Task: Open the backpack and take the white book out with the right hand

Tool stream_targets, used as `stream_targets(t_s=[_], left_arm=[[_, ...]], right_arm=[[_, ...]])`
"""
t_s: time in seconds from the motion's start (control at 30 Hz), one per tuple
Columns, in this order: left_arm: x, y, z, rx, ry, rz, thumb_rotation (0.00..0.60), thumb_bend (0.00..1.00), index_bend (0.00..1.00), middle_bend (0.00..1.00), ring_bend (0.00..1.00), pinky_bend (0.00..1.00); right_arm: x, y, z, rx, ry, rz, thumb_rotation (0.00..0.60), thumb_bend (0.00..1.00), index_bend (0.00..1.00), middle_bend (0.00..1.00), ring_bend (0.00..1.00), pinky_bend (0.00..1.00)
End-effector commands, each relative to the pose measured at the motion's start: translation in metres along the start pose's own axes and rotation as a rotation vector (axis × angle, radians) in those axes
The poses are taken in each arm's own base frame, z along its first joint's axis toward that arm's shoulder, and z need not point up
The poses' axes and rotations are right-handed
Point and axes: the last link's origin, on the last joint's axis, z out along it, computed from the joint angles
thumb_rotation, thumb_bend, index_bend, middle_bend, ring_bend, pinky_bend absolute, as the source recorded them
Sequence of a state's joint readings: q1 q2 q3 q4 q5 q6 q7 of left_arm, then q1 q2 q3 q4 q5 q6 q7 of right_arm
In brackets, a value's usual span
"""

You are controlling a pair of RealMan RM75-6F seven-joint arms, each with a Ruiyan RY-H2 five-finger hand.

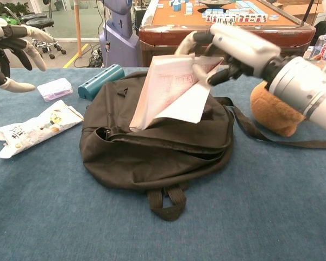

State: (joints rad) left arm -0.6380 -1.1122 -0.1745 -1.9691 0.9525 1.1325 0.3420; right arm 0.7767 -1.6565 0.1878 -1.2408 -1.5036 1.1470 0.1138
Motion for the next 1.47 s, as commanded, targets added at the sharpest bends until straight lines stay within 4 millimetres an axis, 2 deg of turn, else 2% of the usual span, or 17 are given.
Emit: stream_targets(t_s=[0.03,0.27,0.5,0.6,0.7,0.8,0.9,1.1,1.47], left_arm=[[0.0,-0.002,0.0,0.004,-0.001,-0.002,0.6,0.28,0.07,0.3,0.29,0.45],[0.003,-0.007,-0.003,0.012,-0.005,-0.022,0.6,0.28,0.07,0.3,0.29,0.45],[0.011,-0.017,-0.009,0.028,0.022,-0.048,0.6,0.28,0.08,0.3,0.29,0.45],[0.018,-0.025,-0.013,0.038,0.059,-0.053,0.6,0.28,0.09,0.3,0.29,0.45],[0.023,-0.035,-0.016,0.059,0.099,-0.066,0.6,0.28,0.1,0.3,0.29,0.45],[0.027,-0.045,-0.021,0.078,0.133,-0.076,0.6,0.28,0.12,0.3,0.29,0.45],[0.028,-0.057,-0.027,0.1,0.168,-0.065,0.6,0.28,0.14,0.3,0.3,0.45],[0.025,-0.083,-0.041,0.139,0.21,-0.021,0.6,0.28,0.18,0.3,0.3,0.45],[0.0,-0.113,-0.096,0.191,0.257,0.0,0.6,0.28,0.2,0.3,0.3,0.44]], right_arm=[[0.006,-0.008,-0.014,0.003,-0.131,-0.01,0.6,0.22,0.0,0.0,0.0,0.0],[0.039,-0.009,-0.059,0.0,-0.161,-0.03,0.6,0.18,0.0,0.0,0.0,0.0],[0.08,0.008,-0.098,-0.067,-0.059,-0.09,0.6,0.18,0.0,0.01,0.0,0.01],[0.101,0.022,-0.12,-0.127,0.02,-0.105,0.6,0.22,0.03,0.11,0.04,0.15],[0.114,0.036,-0.14,-0.192,0.06,-0.135,0.6,0.29,0.19,0.23,0.14,0.29],[0.121,0.047,-0.158,-0.247,0.06,-0.157,0.6,0.32,0.32,0.31,0.22,0.37],[0.125,0.055,-0.176,-0.293,0.055,-0.156,0.6,0.33,0.38,0.36,0.26,0.39],[0.129,0.065,-0.211,-0.355,0.032,-0.16,0.6,0.34,0.39,0.37,0.27,0.39],[0.127,0.064,-0.28,-0.485,0.08,-0.154,0.6,0.34,0.4,0.36,0.27,0.39]])
